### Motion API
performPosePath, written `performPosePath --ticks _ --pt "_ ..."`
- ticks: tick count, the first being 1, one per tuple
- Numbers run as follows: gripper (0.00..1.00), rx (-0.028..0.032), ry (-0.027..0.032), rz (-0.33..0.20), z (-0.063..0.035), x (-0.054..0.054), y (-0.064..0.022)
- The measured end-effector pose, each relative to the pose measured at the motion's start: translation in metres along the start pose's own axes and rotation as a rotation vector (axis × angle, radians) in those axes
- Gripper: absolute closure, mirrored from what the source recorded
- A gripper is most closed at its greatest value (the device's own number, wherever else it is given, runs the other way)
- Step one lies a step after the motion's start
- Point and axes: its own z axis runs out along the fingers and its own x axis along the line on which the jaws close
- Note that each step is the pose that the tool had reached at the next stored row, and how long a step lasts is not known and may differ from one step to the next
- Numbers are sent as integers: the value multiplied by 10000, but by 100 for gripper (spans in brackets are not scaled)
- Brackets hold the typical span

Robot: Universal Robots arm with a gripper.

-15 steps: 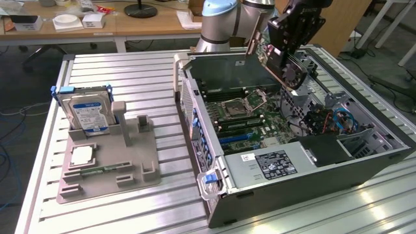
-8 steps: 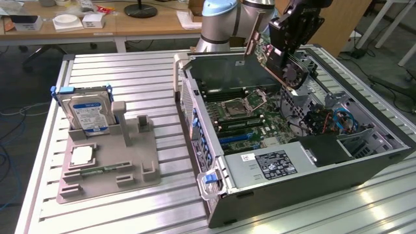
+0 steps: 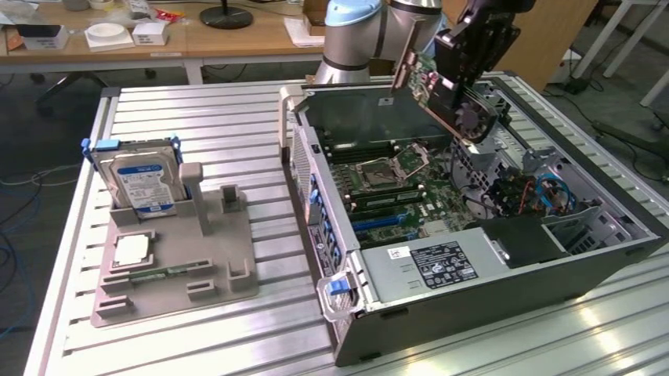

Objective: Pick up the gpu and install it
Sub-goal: 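Insert the gpu into the slot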

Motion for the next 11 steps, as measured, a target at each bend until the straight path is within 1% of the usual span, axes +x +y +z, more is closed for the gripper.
performPosePath --ticks 5,11 --pt "73 12 3 -425 0 0 -1" --pt "73 33 9 -1129 0 0 -1"
